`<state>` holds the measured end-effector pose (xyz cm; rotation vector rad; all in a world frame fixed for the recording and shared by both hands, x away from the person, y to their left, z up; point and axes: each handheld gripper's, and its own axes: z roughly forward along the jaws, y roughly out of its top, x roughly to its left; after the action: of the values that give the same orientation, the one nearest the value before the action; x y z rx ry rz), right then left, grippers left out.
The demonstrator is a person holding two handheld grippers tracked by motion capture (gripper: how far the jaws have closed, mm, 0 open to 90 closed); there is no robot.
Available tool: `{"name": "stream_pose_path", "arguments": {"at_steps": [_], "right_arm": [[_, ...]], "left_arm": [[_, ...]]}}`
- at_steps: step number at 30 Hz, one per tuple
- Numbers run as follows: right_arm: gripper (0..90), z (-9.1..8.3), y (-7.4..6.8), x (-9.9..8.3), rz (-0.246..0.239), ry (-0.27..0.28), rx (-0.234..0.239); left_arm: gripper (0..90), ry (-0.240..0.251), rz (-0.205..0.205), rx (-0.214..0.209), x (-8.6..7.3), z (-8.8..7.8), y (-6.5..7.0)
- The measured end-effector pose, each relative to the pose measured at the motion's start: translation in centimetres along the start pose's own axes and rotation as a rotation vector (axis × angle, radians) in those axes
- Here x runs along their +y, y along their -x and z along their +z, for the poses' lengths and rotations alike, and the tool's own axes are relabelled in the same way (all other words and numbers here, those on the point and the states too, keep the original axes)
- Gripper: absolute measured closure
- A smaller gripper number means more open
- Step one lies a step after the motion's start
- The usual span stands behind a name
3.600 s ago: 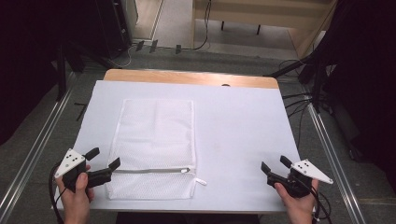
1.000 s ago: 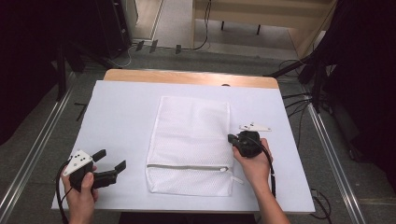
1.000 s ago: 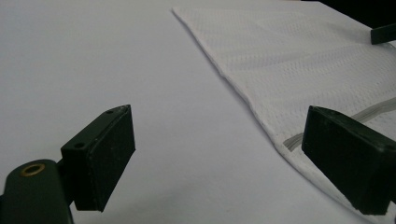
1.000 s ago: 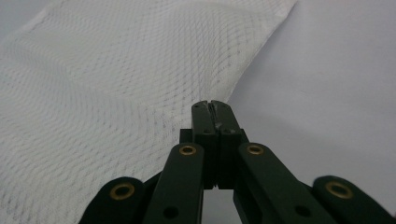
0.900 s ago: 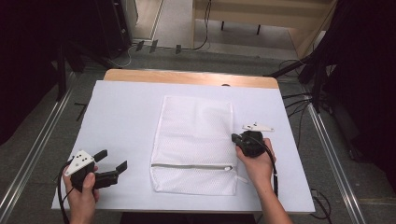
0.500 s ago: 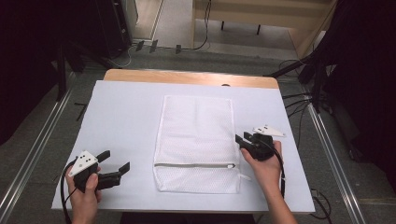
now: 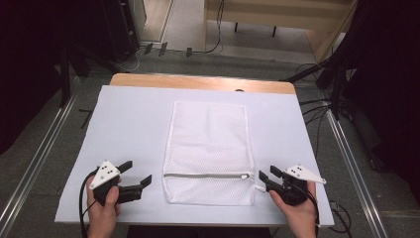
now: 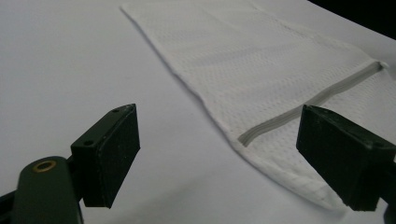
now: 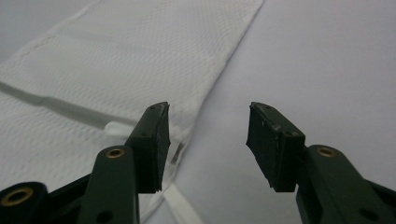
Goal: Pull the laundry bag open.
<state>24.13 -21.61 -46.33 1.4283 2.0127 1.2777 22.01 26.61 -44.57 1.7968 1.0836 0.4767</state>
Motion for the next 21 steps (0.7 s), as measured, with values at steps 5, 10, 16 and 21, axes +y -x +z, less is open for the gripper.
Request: {"name": "stream_pose_path", "arguments": {"at_steps": [5,10,16,21], "right_arm": [[54.9,-0.7,-0.4,-1.4,-0.004,-0.019,0.021],[57.4,-0.3,-0.2,-1.7,-0.001,-0.032,0.036],[57.4,0.1,-0.1,-1.8,0.01,-0.062,0.097],[51.4,0.6,-0.7,-1.7,-0.032,-0.084,0.107]], "left_arm": [[14.4,-0.056,0.014,-0.057,0.3,1.8,2.0],[18.9,-0.077,-0.005,-0.074,0.9,3.7,3.6],[24.2,-0.097,-0.036,-0.131,1.4,5.9,6.2],[29.5,-0.15,-0.016,-0.135,2.0,8.3,8.7]]}}
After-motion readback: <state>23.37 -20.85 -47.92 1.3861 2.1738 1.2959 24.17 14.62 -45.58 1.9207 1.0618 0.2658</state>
